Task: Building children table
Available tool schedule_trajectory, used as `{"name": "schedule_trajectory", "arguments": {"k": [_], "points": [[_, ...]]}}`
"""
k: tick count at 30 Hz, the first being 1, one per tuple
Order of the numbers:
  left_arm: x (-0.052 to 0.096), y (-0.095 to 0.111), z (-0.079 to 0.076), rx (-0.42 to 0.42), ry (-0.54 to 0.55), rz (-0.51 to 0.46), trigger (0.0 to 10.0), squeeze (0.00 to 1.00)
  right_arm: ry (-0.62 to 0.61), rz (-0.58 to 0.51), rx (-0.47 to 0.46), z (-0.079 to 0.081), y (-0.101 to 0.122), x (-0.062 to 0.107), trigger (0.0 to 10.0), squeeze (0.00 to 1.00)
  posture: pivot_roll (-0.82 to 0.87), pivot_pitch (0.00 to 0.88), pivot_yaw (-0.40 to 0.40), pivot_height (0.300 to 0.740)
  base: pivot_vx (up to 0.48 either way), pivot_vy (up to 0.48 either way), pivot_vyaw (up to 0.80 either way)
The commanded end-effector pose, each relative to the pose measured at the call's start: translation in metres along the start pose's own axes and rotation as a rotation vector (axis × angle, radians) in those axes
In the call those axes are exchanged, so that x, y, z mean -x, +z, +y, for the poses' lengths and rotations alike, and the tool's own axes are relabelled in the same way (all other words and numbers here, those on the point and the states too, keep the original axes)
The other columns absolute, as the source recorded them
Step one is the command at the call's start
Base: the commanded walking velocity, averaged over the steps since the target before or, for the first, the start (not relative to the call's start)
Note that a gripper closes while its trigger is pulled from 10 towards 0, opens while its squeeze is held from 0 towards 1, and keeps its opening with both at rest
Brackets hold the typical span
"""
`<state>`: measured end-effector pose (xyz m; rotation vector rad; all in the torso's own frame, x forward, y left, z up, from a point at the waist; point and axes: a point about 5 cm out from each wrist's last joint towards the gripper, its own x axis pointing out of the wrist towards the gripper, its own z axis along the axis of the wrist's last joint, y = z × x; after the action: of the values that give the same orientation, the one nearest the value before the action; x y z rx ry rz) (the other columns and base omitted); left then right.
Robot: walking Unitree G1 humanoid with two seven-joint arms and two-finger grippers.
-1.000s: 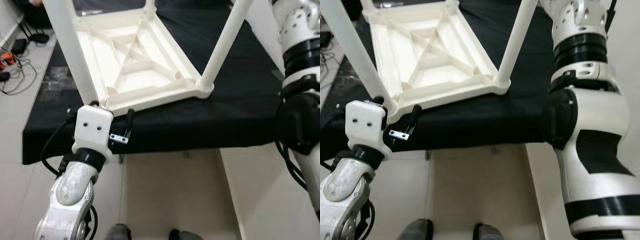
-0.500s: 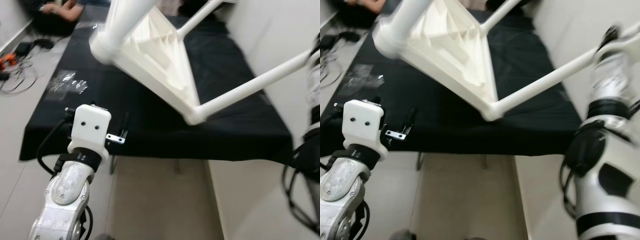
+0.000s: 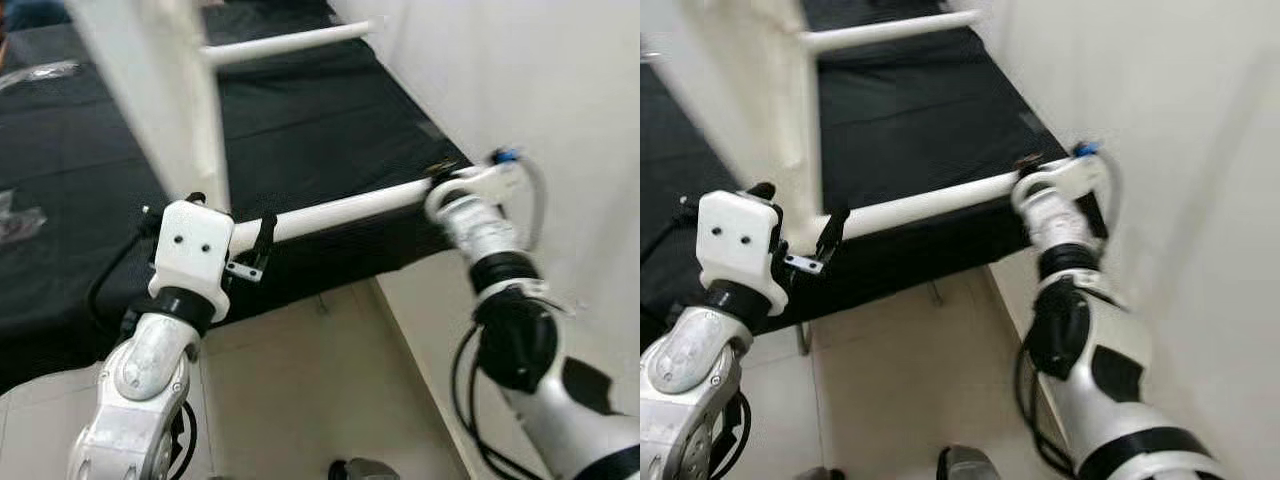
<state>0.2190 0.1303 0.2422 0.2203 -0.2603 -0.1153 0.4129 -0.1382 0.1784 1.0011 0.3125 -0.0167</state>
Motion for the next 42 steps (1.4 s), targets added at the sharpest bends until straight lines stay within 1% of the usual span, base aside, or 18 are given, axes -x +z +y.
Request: {"name": "schedule_trajectory", "arguments": {"k": [1,3,4,5,6,7,8,13,14,20,23,31,32,33,36,38,39,42], "points": [[0.000,-0.003,0.000,-0.007,0.002,0.019,10.0,0.00,-0.015,0.255,0.187,0.004,-0.061,-0.001,0.0,0.00,0.11,0.234,-0.072,0.740,0.000,0.000,0.00],[0.000,-0.003,0.000,-0.007,0.002,0.019,10.0,0.00,-0.015,0.255,0.187,0.004,-0.061,-0.001,0.0,0.00,0.11,0.234,-0.072,0.740,0.000,0.000,0.00],[0.000,-0.002,0.001,-0.010,0.003,0.018,10.0,0.00,0.041,0.267,0.171,0.021,-0.068,-0.001,0.0,0.00,0.11,0.234,-0.072,0.740,0.000,0.000,0.00],[0.000,-0.002,0.001,-0.010,0.003,0.018,10.0,0.00,0.041,0.267,0.171,0.021,-0.068,-0.001,0.0,0.00,0.11,0.234,-0.072,0.740,0.000,0.000,0.00],[0.000,-0.002,0.003,-0.012,0.008,0.020,10.0,0.00,0.101,0.268,0.143,0.040,-0.072,-0.001,0.0,0.00,0.10,0.240,-0.074,0.740,0.000,0.000,0.00],[0.000,-0.002,0.003,-0.012,0.008,0.020,10.0,0.00,0.101,0.268,0.143,0.040,-0.072,-0.001,0.0,0.00,0.10,0.240,-0.074,0.740,0.000,0.000,0.00],[0.001,-0.002,0.003,-0.010,0.014,0.023,10.0,0.00,0.109,0.248,0.116,0.052,-0.072,-0.001,0.0,0.00,0.10,0.243,-0.074,0.740,0.000,0.000,0.00],[0.000,0.000,0.002,0.003,0.021,0.020,10.0,0.00,-0.022,0.135,0.102,0.056,-0.060,-0.003,0.0,0.00,0.10,0.245,-0.077,0.740,0.000,0.000,0.00],[-0.001,0.000,0.002,0.008,0.021,0.021,10.0,0.00,-0.076,0.095,0.111,0.052,-0.054,-0.004,10.0,0.00,0.09,0.243,-0.077,0.740,0.000,0.000,0.00],[-0.004,0.001,0.001,0.013,0.022,0.011,10.0,0.00,-0.230,-0.006,0.156,0.039,-0.035,-0.003,10.0,0.00,0.09,0.236,-0.081,0.740,0.000,0.000,0.00],[-0.005,0.002,0.001,0.017,0.028,0.009,10.0,0.00,-0.283,-0.067,0.101,0.036,-0.021,-0.002,10.0,0.00,0.09,0.234,-0.084,0.740,0.000,0.000,0.00],[-0.007,0.001,0.002,0.014,0.023,0.019,10.0,0.00,-0.289,-0.150,0.051,0.045,0.003,0.000,10.0,0.00,0.09,0.223,-0.089,0.740,0.000,0.000,0.00],[-0.011,-0.001,0.000,0.024,-0.077,0.049,10.0,0.00,-0.290,-0.182,0.034,0.048,0.012,0.001,10.0,0.00,0.08,0.215,-0.091,0.740,0.000,0.000,0.00],[-0.011,-0.001,0.000,0.024,-0.077,0.049,10.0,0.00,-0.290,-0.182,0.034,0.048,0.012,0.001,10.0,0.00,0.08,0.215,-0.091,0.740,0.000,0.000,0.00],[-0.010,0.009,-0.010,-0.028,-0.521,0.049,10.0,0.00,-0.333,-0.239,0.058,0.046,0.027,0.004,10.0,0.00,0.09,0.211,-0.092,0.740,0.000,0.000,0.00],[-0.010,0.009,-0.010,-0.028,-0.521,0.049,10.0,0.00,-0.333,-0.239,0.058,0.046,0.027,0.004,10.0,0.00,0.09,0.211,-0.092,0.740,0.000,0.000,0.00],[-0.005,0.013,-0.011,-0.018,-0.655,0.046,10.0,0.00,-0.349,-0.251,0.067,0.044,0.028,0.005,10.0,0.00,0.10,0.208,-0.089,0.740,0.000,0.000,0.00],[0.000,0.015,-0.011,-0.005,-0.735,0.044,10.0,0.00,-0.359,-0.258,0.071,0.042,0.029,0.005,10.0,0.00,0.10,0.207,-0.088,0.740,0.000,0.000,0.00]]}}
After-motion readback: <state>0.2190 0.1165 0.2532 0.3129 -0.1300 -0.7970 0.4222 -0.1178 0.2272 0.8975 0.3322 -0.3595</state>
